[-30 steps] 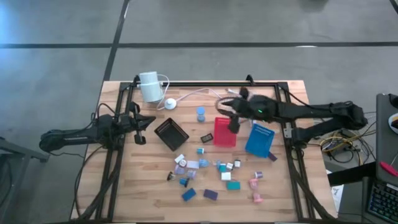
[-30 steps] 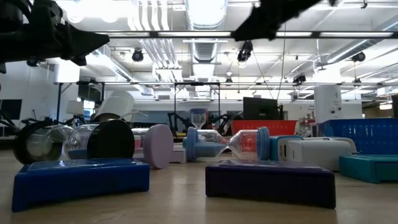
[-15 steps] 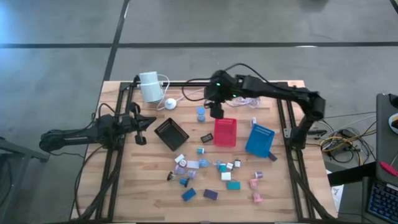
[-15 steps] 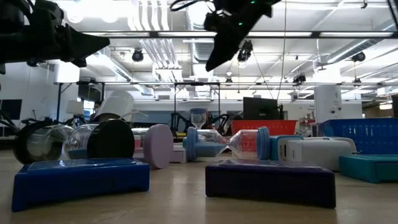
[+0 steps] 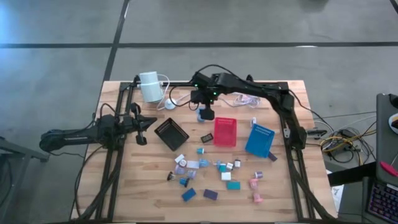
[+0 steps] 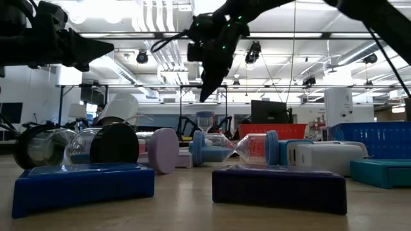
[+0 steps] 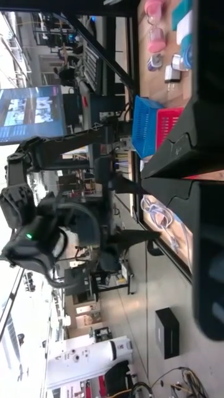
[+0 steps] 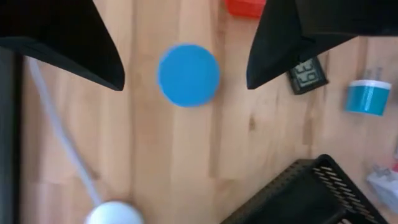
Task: Pick & Place Office items
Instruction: Put the top light blue hourglass into the blue bin
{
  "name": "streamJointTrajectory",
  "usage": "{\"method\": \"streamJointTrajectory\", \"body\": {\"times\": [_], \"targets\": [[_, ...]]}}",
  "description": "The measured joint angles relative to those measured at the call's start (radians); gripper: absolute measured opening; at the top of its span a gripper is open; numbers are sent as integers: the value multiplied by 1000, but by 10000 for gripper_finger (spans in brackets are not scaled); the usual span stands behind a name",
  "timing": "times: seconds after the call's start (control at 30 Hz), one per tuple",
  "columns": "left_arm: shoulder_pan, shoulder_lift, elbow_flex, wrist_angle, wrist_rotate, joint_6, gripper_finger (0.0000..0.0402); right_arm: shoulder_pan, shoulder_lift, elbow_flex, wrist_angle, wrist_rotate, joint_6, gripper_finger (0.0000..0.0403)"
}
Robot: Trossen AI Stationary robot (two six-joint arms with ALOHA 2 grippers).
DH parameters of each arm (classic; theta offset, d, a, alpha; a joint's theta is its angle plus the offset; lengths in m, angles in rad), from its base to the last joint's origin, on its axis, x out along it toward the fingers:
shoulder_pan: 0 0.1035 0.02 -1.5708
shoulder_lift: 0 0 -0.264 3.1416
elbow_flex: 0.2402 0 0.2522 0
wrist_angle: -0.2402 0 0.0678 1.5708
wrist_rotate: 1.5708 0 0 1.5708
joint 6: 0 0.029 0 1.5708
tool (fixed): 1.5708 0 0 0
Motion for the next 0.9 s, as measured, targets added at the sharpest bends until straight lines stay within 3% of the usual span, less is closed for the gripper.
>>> {"method": "streamJointTrajectory", "body": {"times": [0.23,0.9], "targets": [[0,1,0,-1,0,3,9,0,65,42,-28,-11,-10,372],[0,1,0,-1,0,8,9,1,91,-6,-8,71,21,374]]}}
